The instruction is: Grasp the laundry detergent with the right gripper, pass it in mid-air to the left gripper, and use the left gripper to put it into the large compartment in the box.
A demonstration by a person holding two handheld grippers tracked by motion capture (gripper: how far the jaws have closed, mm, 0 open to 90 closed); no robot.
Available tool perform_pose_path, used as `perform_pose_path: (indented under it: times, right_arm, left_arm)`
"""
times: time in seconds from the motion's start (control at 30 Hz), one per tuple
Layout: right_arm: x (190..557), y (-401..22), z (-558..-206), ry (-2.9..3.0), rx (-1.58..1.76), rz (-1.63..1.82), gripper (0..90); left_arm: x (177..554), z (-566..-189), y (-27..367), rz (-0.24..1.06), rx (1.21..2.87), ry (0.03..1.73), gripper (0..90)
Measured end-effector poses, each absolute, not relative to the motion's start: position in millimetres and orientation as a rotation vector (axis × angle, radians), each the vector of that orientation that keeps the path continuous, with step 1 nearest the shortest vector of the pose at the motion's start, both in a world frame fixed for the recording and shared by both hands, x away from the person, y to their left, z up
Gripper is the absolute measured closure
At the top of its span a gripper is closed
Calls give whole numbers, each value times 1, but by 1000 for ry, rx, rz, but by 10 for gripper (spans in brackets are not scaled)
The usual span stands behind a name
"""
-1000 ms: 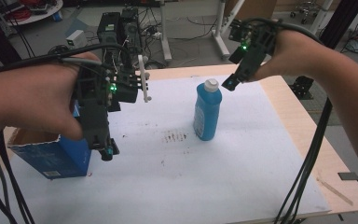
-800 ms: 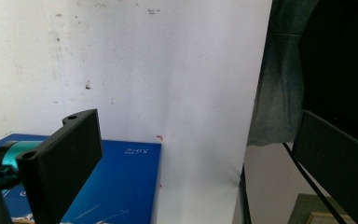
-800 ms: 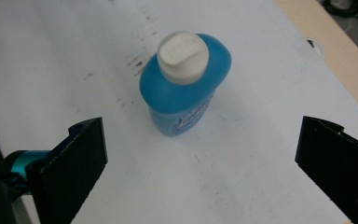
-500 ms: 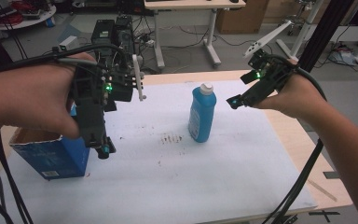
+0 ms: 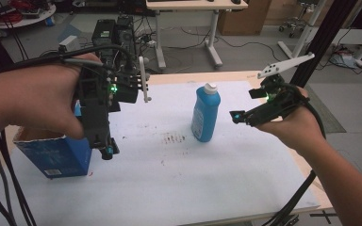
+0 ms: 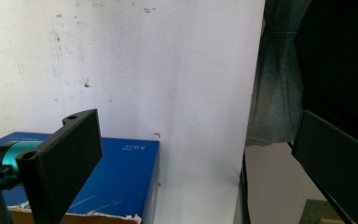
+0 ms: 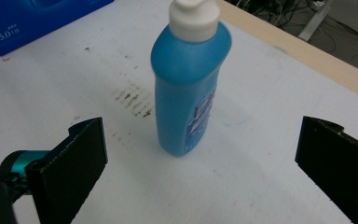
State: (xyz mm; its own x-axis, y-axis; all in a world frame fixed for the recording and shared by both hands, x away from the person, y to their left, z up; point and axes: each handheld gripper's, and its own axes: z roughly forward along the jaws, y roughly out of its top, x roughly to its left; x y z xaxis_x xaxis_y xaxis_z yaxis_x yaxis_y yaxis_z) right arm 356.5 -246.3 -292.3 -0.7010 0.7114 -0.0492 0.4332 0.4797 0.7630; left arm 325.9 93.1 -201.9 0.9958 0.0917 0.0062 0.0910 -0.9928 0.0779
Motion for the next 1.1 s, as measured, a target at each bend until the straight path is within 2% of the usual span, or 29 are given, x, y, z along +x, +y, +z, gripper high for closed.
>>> perform_pose_path:
  times: [0.33,1.1]
  right_arm:
    - [341,-237,-324,2341,1006,1077,11]
    - [354,-201,-397,2102,1184,1130,11]
  left_arm:
    - [326,-202,92,18,3052,111,17]
    - [331,-205,90,15,3070,113,17]
